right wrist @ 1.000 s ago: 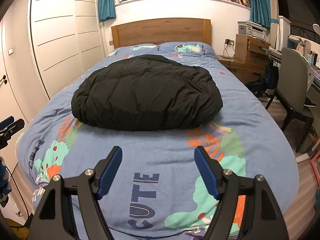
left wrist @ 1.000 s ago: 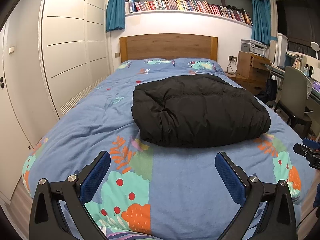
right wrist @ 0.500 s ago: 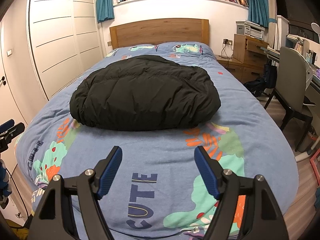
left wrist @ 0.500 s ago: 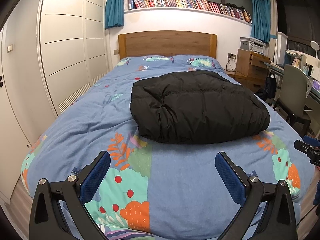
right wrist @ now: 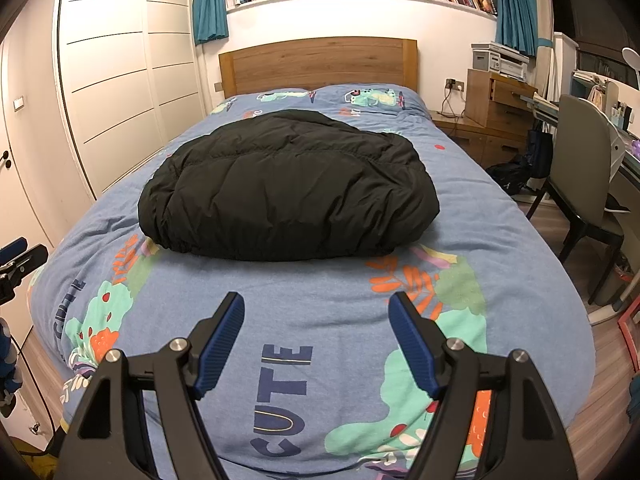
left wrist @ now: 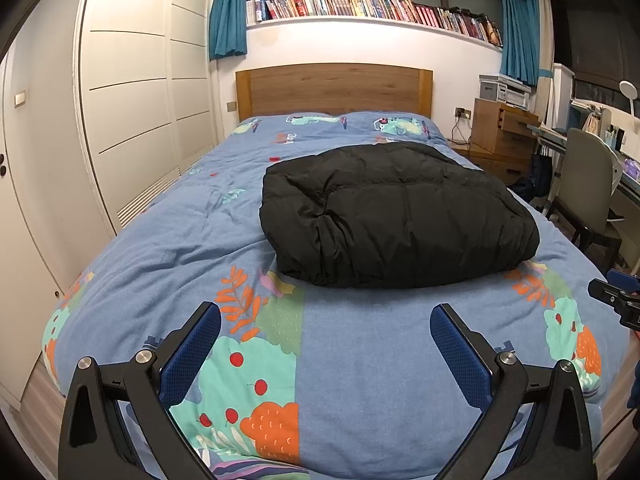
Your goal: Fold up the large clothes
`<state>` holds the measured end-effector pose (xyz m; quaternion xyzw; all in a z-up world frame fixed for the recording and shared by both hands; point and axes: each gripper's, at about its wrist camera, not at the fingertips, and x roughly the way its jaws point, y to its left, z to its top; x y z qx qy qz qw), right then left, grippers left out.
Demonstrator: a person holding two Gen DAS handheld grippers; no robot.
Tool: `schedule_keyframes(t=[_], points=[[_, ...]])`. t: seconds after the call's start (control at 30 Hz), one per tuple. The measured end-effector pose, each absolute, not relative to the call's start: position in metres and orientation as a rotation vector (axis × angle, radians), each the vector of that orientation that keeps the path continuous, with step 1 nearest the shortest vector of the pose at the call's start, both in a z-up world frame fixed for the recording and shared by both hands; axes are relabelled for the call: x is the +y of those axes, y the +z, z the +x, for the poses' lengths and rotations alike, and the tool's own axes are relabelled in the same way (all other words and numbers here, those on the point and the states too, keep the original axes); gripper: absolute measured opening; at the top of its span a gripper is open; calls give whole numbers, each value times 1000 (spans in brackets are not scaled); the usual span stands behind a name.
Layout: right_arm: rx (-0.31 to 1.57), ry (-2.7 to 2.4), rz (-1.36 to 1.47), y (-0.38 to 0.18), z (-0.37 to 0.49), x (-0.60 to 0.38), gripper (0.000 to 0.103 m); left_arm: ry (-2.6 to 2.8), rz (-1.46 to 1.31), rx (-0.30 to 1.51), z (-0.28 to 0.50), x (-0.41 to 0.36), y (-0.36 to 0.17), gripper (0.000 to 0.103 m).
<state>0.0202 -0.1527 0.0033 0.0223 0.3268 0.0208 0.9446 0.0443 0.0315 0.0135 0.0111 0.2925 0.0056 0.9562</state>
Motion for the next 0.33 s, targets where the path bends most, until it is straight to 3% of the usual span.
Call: schedule_keyframes(t=[0.33], points=[[664, 41, 46, 3, 20, -155, 73, 2, 20, 596, 44, 29, 13, 102]])
